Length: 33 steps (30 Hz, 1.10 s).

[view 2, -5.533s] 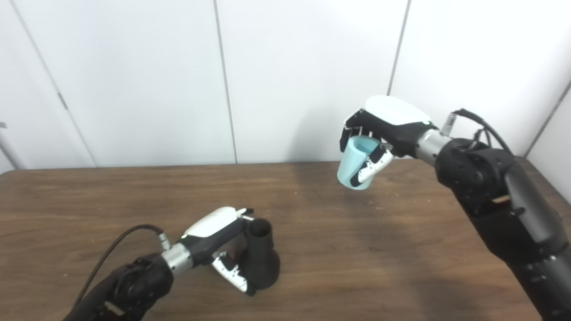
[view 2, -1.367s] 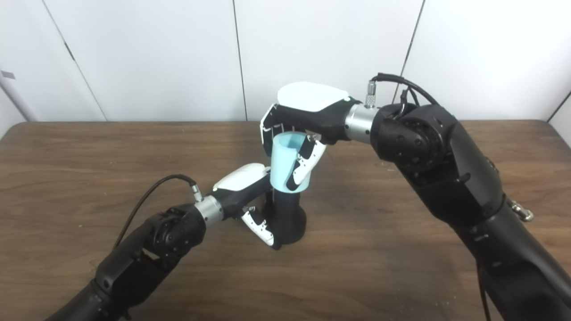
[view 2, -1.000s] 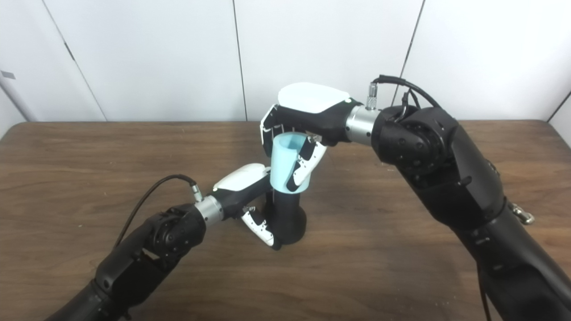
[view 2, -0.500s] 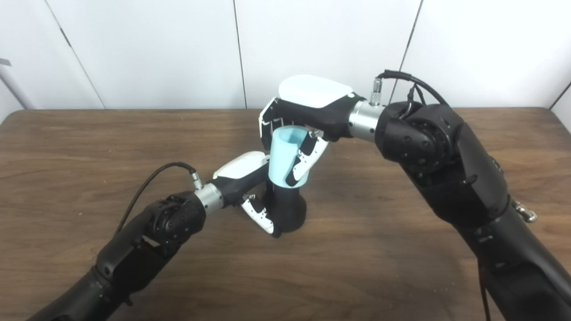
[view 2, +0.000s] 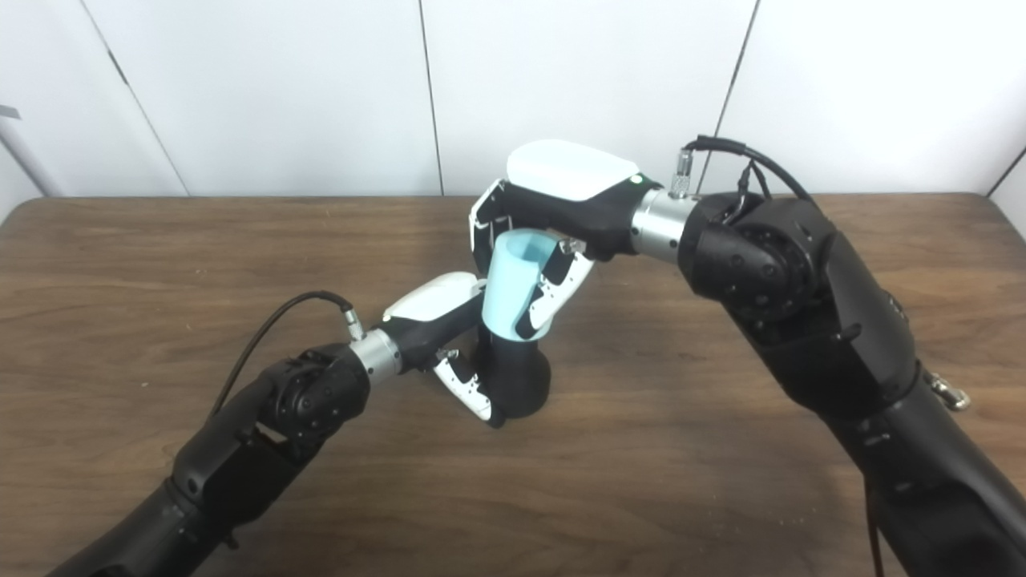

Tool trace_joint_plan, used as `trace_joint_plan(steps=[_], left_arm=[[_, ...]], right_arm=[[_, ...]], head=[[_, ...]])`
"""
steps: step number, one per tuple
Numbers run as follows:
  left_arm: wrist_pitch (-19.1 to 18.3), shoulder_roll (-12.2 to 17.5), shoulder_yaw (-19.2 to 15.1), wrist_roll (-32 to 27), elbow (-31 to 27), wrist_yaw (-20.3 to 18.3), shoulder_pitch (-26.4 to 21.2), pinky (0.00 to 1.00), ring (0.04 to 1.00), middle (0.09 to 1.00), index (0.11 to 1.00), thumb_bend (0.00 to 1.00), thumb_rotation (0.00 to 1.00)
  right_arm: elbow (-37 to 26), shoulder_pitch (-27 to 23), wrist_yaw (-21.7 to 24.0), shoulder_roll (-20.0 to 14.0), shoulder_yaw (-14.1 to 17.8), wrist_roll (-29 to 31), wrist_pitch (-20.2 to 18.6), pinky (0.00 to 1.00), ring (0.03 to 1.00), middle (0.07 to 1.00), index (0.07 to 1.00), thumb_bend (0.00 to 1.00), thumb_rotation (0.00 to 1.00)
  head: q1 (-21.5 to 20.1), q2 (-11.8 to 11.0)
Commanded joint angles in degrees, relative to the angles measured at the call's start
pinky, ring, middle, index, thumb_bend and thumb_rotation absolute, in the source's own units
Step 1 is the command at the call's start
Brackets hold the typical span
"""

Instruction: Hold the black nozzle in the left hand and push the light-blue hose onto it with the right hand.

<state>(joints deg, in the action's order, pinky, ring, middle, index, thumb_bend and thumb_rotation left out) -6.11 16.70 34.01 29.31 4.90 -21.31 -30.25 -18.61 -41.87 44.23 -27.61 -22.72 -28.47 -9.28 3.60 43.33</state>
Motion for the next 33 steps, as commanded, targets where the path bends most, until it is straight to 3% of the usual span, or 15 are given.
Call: trace_joint_plan(steps=[1,5,17,25,30,31,32,33], left_arm=[[-1.6,1.3,2.4,1.2,2.1,-5.8,2.3,1.00,0.570,0.470,0.490,0.53,0.00],[-1.9,1.2,2.4,1.1,1.9,-6.1,2.3,1.00,0.570,0.469,0.490,0.53,0.00],[-2.0,1.0,2.4,1.2,1.8,-6.0,2.4,1.00,0.569,0.470,0.490,0.53,0.00],[-2.0,0.9,2.4,1.0,2.1,-6.0,2.5,1.00,0.570,0.473,0.488,0.53,0.00],[-2.0,0.8,2.3,0.9,2.2,-6.0,2.5,1.00,0.570,0.473,0.488,0.53,0.00],[-2.0,0.8,2.3,0.9,2.2,-6.0,2.5,1.00,0.570,0.473,0.488,0.53,0.00],[-2.0,0.8,2.3,0.9,2.3,-6.0,2.5,1.00,0.570,0.474,0.488,0.53,0.00],[-2.0,0.7,2.3,1.0,2.3,-5.9,2.5,1.00,0.570,0.474,0.488,0.53,0.00]], right_arm=[[-0.8,1.1,1.4,-1.3,-1.3,-0.4,1.5,0.51,0.469,0.450,0.483,0.50,0.00],[-0.8,2.1,0.6,-1.1,-2.0,-1.1,2.3,0.44,0.457,0.471,0.474,0.50,0.00],[-0.9,1.6,0.6,-1.3,-3.7,-2.8,4.3,0.49,0.486,0.456,0.475,0.50,0.00],[0.2,1.7,0.4,-1.8,-4.8,-2.4,9.0,0.46,0.446,0.479,0.478,0.50,0.00],[0.0,1.2,1.9,-2.2,-4.4,-2.2,7.0,0.47,0.451,0.481,0.480,0.50,0.00],[-0.4,1.1,2.2,-2.2,-4.2,-2.2,5.8,0.43,0.449,0.491,0.507,0.50,0.00],[-0.6,1.1,2.4,-2.2,-4.0,-2.3,5.1,0.47,0.545,0.607,0.635,0.66,0.00],[-1.0,1.1,2.6,-2.2,-3.8,-2.5,4.4,0.49,0.577,0.647,0.678,0.72,0.00]], head=[[0.0,0.1],[-0.1,0.2],[-0.1,0.3],[0.0,0.2],[-0.2,0.2],[-0.2,0.2],[-0.3,0.2],[-0.3,0.2]])
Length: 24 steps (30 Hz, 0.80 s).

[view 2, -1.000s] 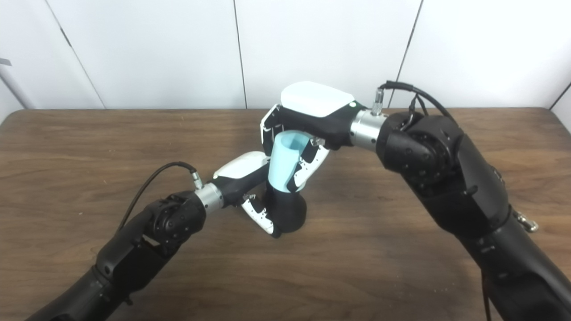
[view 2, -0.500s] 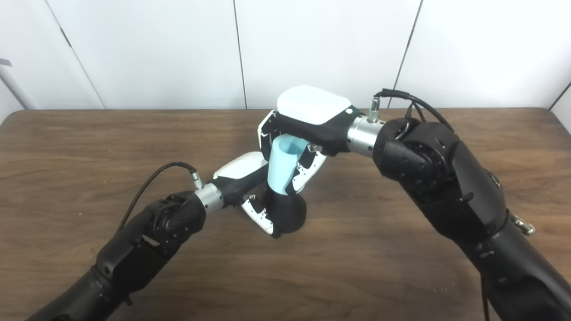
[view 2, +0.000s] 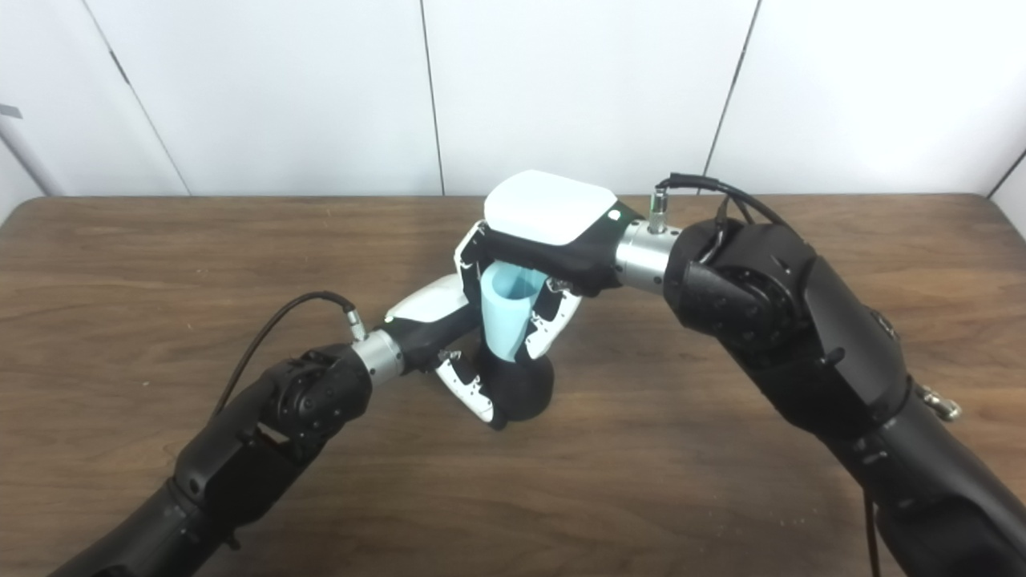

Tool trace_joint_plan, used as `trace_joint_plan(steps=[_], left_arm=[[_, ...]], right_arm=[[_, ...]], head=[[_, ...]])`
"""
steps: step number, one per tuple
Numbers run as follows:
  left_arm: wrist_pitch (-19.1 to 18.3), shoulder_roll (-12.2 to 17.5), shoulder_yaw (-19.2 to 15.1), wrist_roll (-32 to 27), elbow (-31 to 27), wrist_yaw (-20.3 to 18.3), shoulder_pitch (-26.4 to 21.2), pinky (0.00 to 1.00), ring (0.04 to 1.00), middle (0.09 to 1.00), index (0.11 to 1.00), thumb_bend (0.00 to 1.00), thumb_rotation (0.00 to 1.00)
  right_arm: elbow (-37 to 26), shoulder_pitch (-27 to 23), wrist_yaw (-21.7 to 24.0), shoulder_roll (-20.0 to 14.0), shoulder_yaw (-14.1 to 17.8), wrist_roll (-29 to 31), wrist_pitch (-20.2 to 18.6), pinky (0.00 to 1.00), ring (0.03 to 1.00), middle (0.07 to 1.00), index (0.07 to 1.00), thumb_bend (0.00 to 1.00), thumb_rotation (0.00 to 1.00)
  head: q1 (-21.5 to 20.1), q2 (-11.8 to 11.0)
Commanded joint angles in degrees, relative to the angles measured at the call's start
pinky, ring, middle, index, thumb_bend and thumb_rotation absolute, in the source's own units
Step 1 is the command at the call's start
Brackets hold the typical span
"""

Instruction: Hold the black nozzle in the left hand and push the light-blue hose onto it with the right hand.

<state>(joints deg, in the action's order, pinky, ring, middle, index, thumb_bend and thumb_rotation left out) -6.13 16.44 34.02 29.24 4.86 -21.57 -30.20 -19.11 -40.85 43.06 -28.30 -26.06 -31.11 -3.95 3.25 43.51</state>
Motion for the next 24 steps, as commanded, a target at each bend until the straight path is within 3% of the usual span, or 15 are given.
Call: trace_joint_plan(steps=[1,2,5,11,15,18,24], left_arm=[[-2.0,1.0,2.3,1.1,2.4,-5.7,2.5,1.00,0.570,0.475,0.487,0.53,0.00],[-2.1,0.9,2.4,1.1,2.3,-5.7,2.5,1.00,0.572,0.479,0.486,0.53,0.00],[-2.2,0.9,2.4,1.1,2.3,-5.7,2.5,1.00,0.575,0.482,0.484,0.53,0.00],[-1.7,1.0,2.3,0.9,2.5,-5.6,2.7,1.00,0.575,0.481,0.485,0.53,0.00],[-1.6,1.0,2.3,0.8,2.6,-5.5,2.7,1.00,0.575,0.481,0.485,0.53,0.00],[-1.9,0.9,2.3,0.8,2.6,-5.6,2.7,1.00,0.575,0.481,0.485,0.53,0.00],[-1.8,0.9,2.4,0.9,2.6,-5.6,2.6,1.00,0.575,0.479,0.486,0.53,0.00]], right_arm=[[-1.0,0.2,3.6,-1.5,-0.2,0.1,-1.5,0.50,0.621,0.707,0.721,0.76,0.00],[-1.5,0.3,3.3,-1.5,0.1,-0.1,-1.8,0.49,0.671,0.785,0.765,0.81,0.02],[-3.1,0.5,1.9,-1.0,1.1,-1.6,-1.6,0.46,0.709,0.855,0.814,0.88,0.05],[-3.5,1.0,-2.7,0.0,4.1,-4.9,1.3,0.62,0.841,0.941,0.891,0.93,0.14],[-3.8,1.0,-3.7,0.7,6.0,-5.3,1.6,0.65,0.866,0.962,0.916,0.94,0.16],[-4.4,0.6,-5.2,1.3,8.4,-5.4,1.1,0.75,0.942,0.996,0.980,0.96,0.22],[-4.6,1.6,-6.6,1.4,11.2,-5.1,1.4,0.85,0.998,1.000,1.000,0.99,0.29]], head=[[0.1,0.0],[0.1,0.0],[0.1,0.0],[0.0,-0.1],[0.0,-0.1],[0.0,-0.1],[-0.1,0.0]])
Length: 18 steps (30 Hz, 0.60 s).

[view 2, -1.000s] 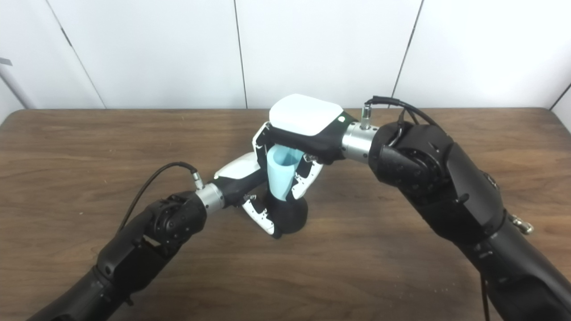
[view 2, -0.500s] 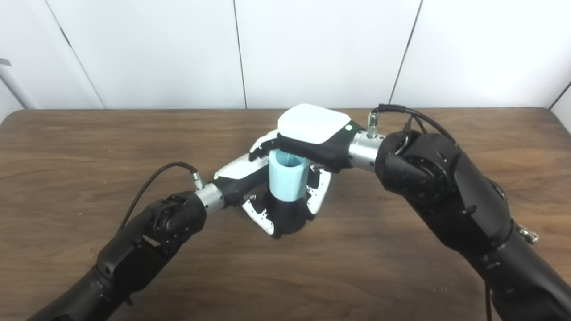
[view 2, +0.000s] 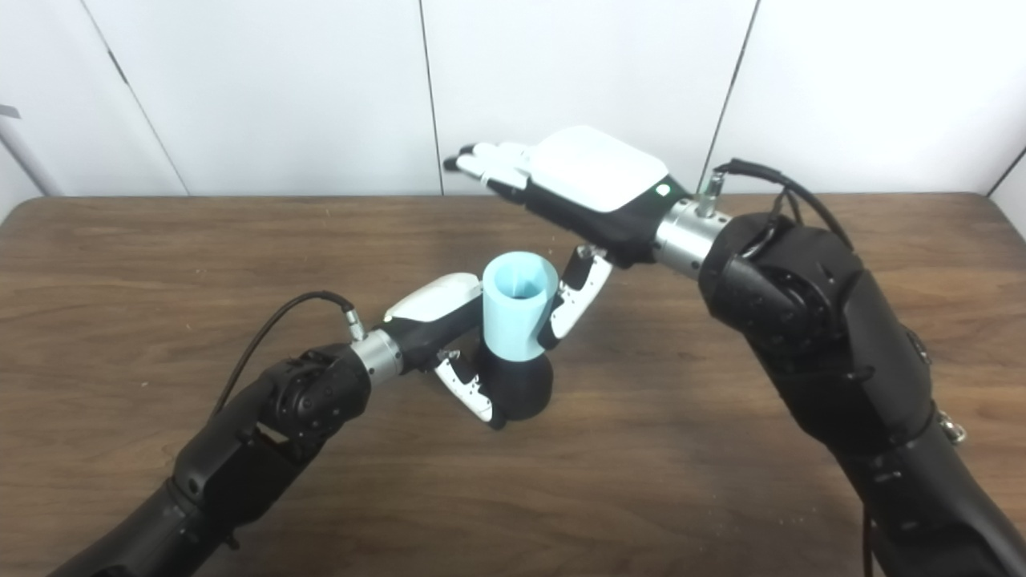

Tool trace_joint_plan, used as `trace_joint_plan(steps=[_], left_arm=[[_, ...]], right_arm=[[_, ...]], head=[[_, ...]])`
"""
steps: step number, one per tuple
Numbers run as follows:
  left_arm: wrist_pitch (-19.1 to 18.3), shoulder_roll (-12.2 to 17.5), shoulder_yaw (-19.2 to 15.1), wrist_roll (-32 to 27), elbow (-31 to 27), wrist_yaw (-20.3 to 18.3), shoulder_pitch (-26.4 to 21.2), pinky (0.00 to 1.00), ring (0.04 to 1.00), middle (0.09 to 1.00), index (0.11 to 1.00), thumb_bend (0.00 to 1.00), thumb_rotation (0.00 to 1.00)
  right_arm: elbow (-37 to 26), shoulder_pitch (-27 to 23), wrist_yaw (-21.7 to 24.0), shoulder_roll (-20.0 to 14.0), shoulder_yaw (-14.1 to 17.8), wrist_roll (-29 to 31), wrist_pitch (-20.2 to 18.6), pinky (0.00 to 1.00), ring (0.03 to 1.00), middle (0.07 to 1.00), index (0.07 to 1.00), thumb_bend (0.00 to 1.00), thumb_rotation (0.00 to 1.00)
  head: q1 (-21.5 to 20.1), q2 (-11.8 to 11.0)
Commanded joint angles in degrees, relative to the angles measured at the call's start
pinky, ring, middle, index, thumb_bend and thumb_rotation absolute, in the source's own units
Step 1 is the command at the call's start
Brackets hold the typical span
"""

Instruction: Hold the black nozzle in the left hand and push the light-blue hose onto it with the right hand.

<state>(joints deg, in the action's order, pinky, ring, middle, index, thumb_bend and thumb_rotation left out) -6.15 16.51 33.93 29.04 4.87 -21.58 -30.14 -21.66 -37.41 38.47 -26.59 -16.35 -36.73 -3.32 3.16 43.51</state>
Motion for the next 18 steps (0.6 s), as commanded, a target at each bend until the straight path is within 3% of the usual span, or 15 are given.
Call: trace_joint_plan(steps=[1,10,18], left_arm=[[-1.8,0.8,2.5,1.1,2.7,-5.6,2.5,1.00,0.575,0.479,0.486,0.53,0.00],[-1.9,0.9,2.5,1.1,2.7,-5.8,2.4,1.00,0.575,0.479,0.486,0.53,0.00],[-1.4,1.0,2.3,0.8,3.1,-5.6,2.2,1.00,0.573,0.477,0.487,0.53,0.00]], right_arm=[[-2.2,-1.7,-2.0,-0.4,1.7,0.7,0.8,0.86,0.999,1.000,1.000,0.99,0.30],[-4.0,0.0,-0.5,-1.8,2.9,3.7,1.5,0.91,1.000,1.000,1.000,1.00,0.35],[-6.9,2.9,4.9,-4.8,1.5,10.2,0.6,0.97,1.000,1.000,1.000,1.00,0.44]], head=[[0.0,0.0],[0.0,0.0],[0.0,-0.3]])
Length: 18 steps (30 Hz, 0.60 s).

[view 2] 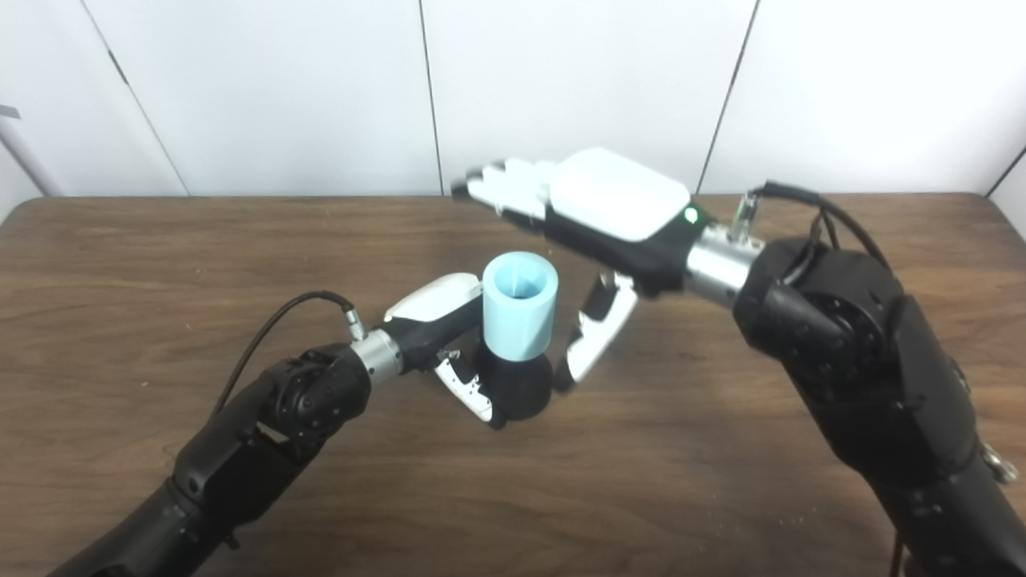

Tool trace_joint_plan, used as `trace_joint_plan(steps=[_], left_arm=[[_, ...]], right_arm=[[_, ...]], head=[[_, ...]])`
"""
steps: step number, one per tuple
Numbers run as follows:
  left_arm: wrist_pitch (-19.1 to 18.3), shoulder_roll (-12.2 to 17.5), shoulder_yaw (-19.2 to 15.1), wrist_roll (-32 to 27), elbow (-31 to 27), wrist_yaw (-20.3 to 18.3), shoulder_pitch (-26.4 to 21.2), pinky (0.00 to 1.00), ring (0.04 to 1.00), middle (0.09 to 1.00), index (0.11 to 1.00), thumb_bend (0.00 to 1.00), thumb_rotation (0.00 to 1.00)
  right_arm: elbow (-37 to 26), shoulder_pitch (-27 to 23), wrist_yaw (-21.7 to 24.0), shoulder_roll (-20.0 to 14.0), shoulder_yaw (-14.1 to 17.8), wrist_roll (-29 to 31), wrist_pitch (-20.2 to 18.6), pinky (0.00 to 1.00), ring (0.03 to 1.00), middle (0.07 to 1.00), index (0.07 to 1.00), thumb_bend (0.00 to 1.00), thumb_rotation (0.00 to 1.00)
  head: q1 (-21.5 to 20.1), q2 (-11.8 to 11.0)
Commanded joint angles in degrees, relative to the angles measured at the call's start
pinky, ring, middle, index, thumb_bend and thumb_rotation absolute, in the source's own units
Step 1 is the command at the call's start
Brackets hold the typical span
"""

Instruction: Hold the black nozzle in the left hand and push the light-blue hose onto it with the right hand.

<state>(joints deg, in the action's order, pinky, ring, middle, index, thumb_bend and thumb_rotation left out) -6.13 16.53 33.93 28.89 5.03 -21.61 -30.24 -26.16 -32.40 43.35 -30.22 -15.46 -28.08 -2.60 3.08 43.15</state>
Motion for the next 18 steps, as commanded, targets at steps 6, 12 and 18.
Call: trace_joint_plan(steps=[6,12,18], left_arm=[[-1.5,1.1,2.3,0.7,2.9,-5.7,2.2,1.00,0.572,0.475,0.488,0.53,0.00],[-1.7,1.1,2.4,1.0,2.9,-5.7,2.2,1.00,0.573,0.475,0.488,0.53,0.00],[-2.0,1.2,2.4,1.2,2.5,-5.8,2.2,1.00,0.573,0.475,0.488,0.53,0.00]], right_arm=[[-3.6,-0.9,2.8,-1.6,0.3,4.2,-3.0,1.00,1.000,1.000,1.000,1.00,0.46],[-4.1,0.4,3.6,-1.5,-0.3,4.8,-4.4,1.00,1.000,1.000,1.000,0.99,0.48],[-4.1,1.7,4.5,-2.0,-1.5,4.7,-4.3,1.00,1.000,1.000,1.000,0.95,0.51]], head=[[0.0,0.0],[0.1,0.1],[0.1,0.1]])
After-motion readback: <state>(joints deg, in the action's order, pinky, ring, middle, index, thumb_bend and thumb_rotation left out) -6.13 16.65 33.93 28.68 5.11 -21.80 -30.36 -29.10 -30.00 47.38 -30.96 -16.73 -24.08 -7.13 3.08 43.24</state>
